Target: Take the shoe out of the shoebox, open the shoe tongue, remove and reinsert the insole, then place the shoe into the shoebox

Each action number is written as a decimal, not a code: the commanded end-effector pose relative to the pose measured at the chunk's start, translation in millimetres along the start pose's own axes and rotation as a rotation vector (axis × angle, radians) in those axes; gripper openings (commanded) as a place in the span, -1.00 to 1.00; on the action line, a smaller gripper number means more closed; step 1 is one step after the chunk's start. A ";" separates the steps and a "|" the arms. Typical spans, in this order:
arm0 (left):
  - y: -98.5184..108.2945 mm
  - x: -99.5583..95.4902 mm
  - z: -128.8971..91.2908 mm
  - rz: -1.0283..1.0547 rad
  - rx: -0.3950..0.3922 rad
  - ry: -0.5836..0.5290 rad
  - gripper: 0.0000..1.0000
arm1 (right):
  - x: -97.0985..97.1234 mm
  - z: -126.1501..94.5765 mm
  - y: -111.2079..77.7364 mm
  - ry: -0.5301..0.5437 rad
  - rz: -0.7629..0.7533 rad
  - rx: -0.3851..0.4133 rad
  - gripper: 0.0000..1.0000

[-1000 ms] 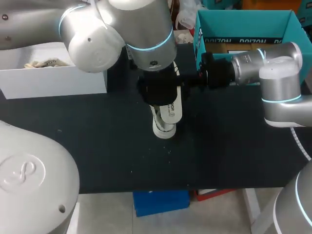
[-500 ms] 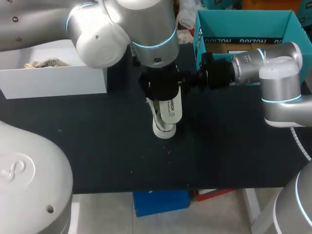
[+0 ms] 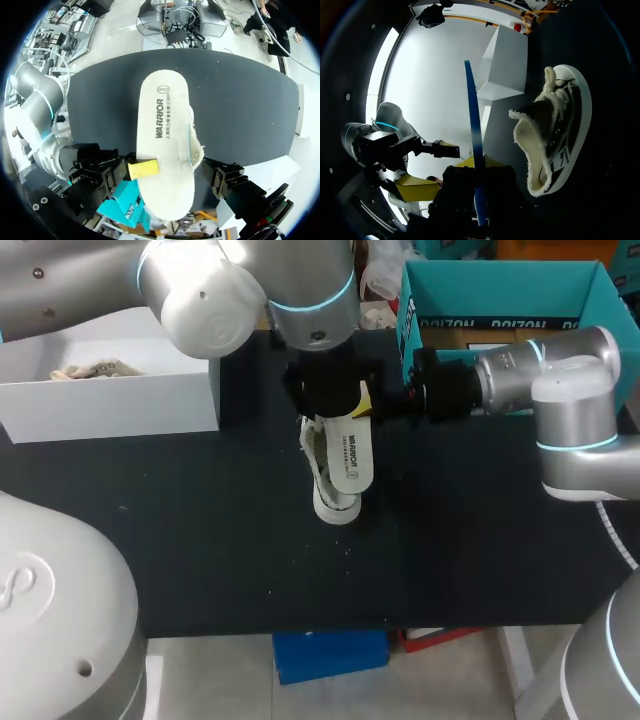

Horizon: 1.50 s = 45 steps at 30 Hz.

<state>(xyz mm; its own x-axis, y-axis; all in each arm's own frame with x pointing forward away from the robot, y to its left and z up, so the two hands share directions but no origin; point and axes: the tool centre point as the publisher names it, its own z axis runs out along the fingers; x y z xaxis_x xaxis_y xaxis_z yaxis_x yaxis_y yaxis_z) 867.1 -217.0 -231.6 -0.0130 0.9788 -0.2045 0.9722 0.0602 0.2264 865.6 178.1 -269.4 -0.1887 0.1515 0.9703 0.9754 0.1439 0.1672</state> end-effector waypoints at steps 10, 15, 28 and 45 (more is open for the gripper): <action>40.4 4.9 -2.3 0.013 -0.032 0.027 1.00 | -0.6 1.1 1.1 0.000 0.001 0.001 -1.00; 55.4 7.4 0.2 0.001 -0.023 0.029 1.00 | -0.6 1.1 1.1 0.000 0.001 0.001 -1.00; 95.1 13.9 -1.8 -0.017 -0.036 0.041 1.00 | -0.6 1.1 1.1 0.000 0.001 0.001 -1.00; 119.3 17.4 -0.1 -0.074 -0.046 0.052 1.00 | -0.6 1.1 1.1 0.000 0.001 0.001 -1.00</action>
<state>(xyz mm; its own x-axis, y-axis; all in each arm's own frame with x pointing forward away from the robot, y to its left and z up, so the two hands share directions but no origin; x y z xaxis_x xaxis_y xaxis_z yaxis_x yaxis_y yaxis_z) 984.6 -191.7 -206.3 -0.0997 0.9801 -0.1719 0.9566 0.1419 0.2546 865.6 178.2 -269.4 -0.1887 0.1515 0.9703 0.9754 0.1439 0.1672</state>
